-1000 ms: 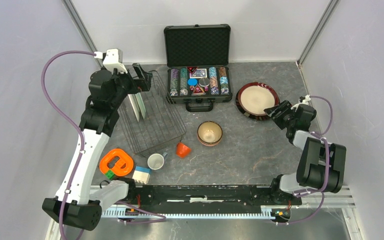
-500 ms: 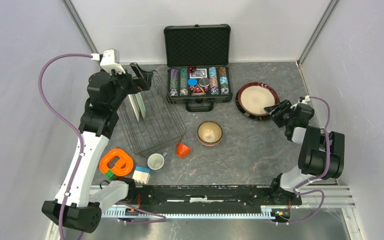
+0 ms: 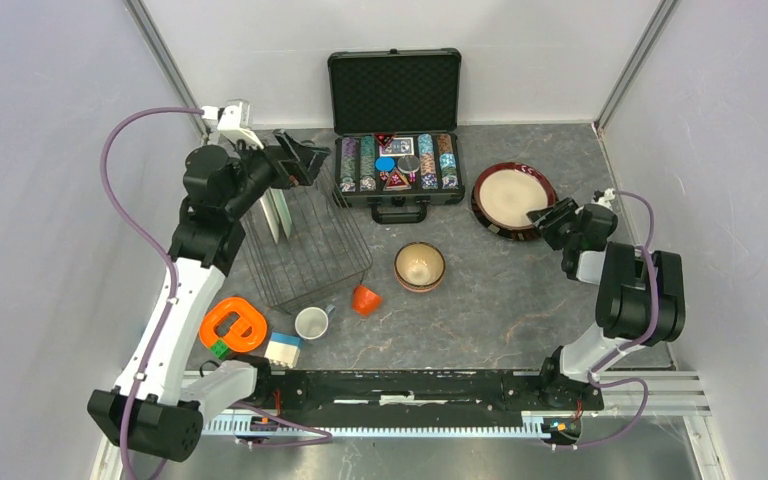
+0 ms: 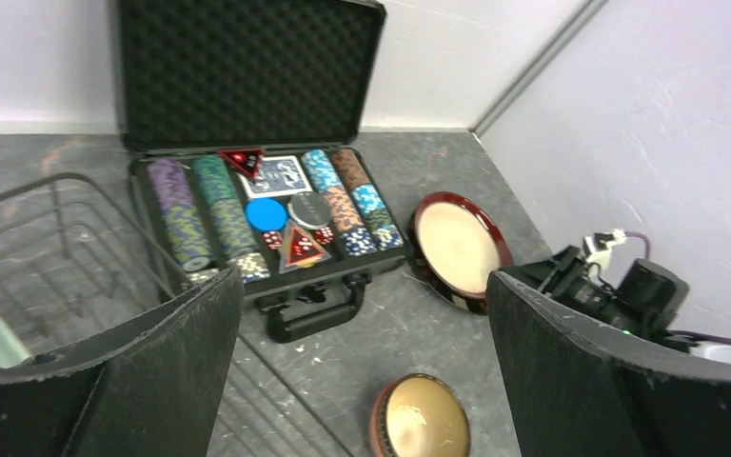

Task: Load the mixed dishes into the dish rack
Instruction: Pick up the plate at the center of the board.

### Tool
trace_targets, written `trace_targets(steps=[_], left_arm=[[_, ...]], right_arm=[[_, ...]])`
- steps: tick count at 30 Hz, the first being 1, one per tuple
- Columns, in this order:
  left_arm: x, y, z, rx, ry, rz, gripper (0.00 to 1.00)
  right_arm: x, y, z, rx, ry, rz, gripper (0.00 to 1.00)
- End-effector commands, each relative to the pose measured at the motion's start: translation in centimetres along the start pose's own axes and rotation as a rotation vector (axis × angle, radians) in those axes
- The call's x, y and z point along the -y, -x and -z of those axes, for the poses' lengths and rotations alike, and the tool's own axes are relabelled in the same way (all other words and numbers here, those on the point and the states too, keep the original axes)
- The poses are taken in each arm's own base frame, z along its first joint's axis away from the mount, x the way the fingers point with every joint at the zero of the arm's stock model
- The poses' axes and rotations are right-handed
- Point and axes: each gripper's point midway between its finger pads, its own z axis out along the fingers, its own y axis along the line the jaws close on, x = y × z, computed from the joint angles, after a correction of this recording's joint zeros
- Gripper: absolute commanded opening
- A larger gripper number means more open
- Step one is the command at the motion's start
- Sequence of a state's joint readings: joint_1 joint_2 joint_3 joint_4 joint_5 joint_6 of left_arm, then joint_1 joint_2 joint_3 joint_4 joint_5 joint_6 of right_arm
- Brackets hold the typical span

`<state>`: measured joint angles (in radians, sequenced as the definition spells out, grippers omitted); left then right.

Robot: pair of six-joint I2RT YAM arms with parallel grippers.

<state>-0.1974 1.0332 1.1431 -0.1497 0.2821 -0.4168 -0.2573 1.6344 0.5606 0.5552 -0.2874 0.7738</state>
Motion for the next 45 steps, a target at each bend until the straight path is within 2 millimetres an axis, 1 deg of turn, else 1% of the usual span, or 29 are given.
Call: trace_targets(steps=[1,5,8,15,17,19,20,22,25,29,34,37,41,45], left_arm=[[3.6,0.5,-1.2,-0.013,-0.154,0.059,1.00],[5.5,-0.7,-2.3,-0.054,-0.188,0.059,1.00],[6.9,-2.1,-3.3,-0.089,-0.215,0.065,1.00],[9.4,-5.6,-5.7,-0.207,-0.247,0.055,1.00],[10.2,-6.6,-6.3,-0.232,-0.256,0.050,1.00],[11.0,-7.9,-7.0,-0.256,-0.266,0.044,1.00],[11.5,-8.6,-7.3,-0.272,-0.273,0.043,1.00],[12.6,-9.9,-7.9,-0.301,-0.292,0.040,1.00],[13.4,-12.0,-9.1,-0.343,-0.290,0.040,1.00],[13.9,-14.9,-10.4,-0.418,-0.285,0.048,1.00],[14.1,-17.6,-12.2,-0.471,-0.267,0.020,1.00],[14.2,-19.9,-13.7,-0.532,-0.253,-0.011,1.00],[15.5,-23.4,-15.2,-0.621,-0.266,-0.059,1.00],[17.0,-25.7,-17.2,-0.649,-0.276,-0.069,1.00]], right_arm=[[2.6,-2.7,-0.1,-0.033,-0.047,-0.091,0.54],[3.1,-2.9,0.2,-0.012,-0.060,-0.108,0.51],[3.3,-2.7,0.0,-0.016,-0.068,-0.100,0.48],[3.4,-2.6,0.1,-0.009,-0.061,-0.108,0.35],[3.5,-2.5,0.2,-0.002,-0.059,-0.109,0.29],[3.4,-2.4,0.3,0.003,-0.054,-0.108,0.27],[3.4,-2.2,0.4,0.007,-0.051,-0.110,0.23],[3.2,-2.1,0.6,0.013,-0.037,-0.113,0.09],[2.8,-2.0,0.9,0.013,-0.007,-0.119,0.00],[2.0,-1.7,1.6,0.011,0.031,-0.110,0.00],[1.7,-1.8,3.2,0.008,0.042,-0.065,0.00],[2.5,-2.1,4.3,0.010,0.008,-0.043,0.00],[3.4,-2.3,5.5,0.036,-0.025,-0.045,0.00],[3.6,-3.0,6.0,0.020,-0.021,-0.061,0.00]])
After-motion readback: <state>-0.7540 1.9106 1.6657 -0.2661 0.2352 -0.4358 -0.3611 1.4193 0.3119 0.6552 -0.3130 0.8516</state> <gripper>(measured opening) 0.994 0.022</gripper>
